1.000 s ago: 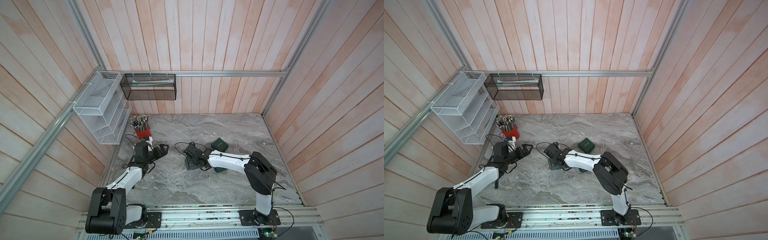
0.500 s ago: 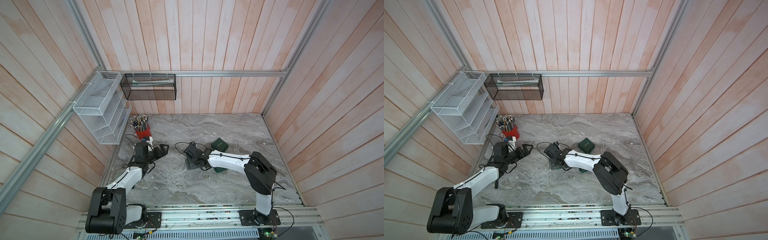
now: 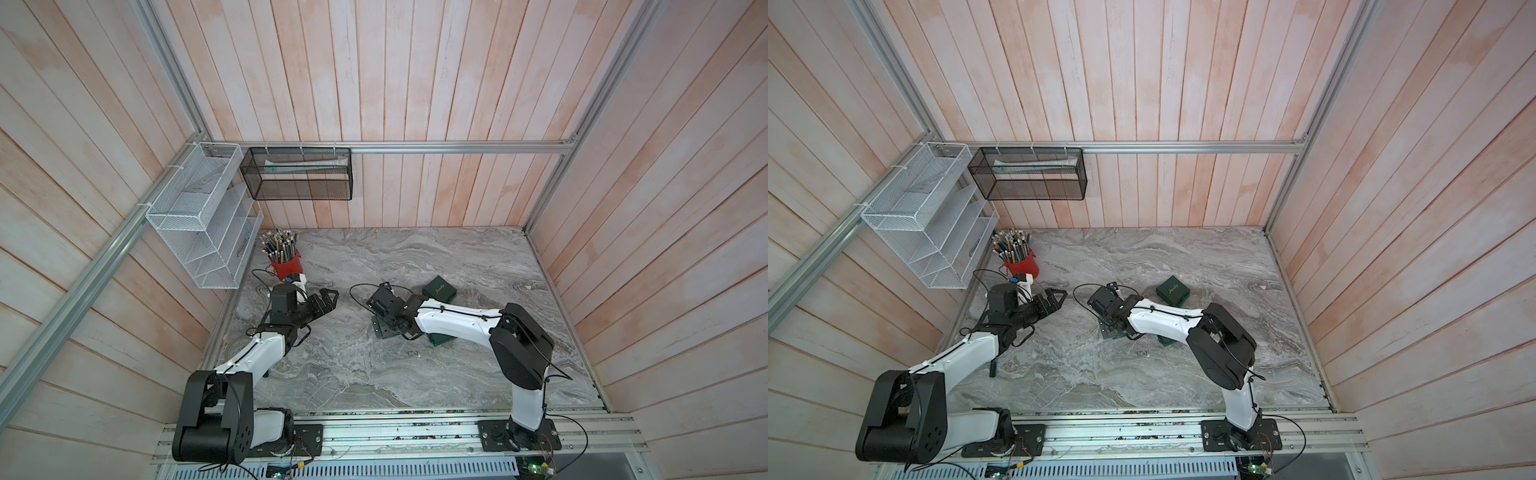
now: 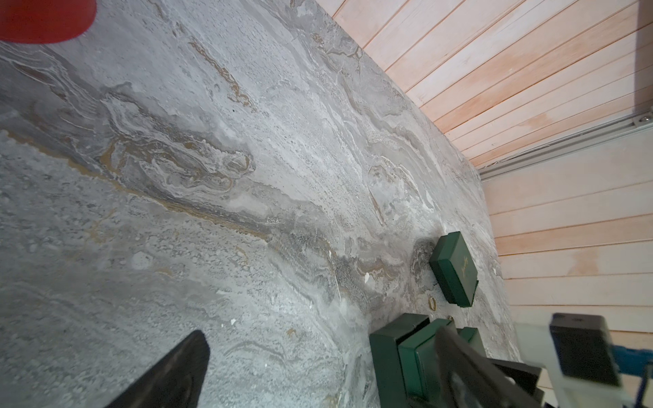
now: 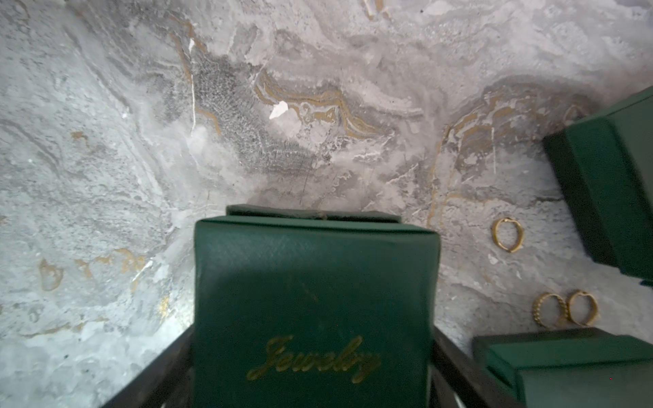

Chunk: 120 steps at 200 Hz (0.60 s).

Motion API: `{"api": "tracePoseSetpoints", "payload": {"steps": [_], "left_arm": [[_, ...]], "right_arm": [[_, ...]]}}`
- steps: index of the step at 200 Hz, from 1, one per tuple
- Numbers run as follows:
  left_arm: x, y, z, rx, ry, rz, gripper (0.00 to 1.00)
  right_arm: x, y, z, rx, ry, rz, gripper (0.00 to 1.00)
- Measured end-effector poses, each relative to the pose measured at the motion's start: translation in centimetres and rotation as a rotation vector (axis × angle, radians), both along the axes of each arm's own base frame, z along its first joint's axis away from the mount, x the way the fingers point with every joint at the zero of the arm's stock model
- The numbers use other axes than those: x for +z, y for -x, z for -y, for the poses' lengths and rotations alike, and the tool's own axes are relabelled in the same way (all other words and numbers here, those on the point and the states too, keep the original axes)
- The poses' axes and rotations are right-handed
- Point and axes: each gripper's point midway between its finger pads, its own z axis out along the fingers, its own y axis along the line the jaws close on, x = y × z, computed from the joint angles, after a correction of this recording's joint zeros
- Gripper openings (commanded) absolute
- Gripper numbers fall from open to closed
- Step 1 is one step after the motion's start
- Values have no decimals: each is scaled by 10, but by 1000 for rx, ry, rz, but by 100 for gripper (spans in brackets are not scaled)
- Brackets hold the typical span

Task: Take the rings out of the lift-off lid box
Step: Close the lid on the jewelry box.

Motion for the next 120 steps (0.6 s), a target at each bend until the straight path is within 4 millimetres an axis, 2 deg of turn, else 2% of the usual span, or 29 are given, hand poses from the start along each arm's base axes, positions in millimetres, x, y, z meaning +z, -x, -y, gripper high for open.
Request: {"api": "tracePoseSetpoints", "payload": {"steps": [120], "left_arm": [[-1, -1, 2, -3, 10, 0, 100]], "right_arm": [[0, -2, -2, 31, -15, -18, 91]]}}
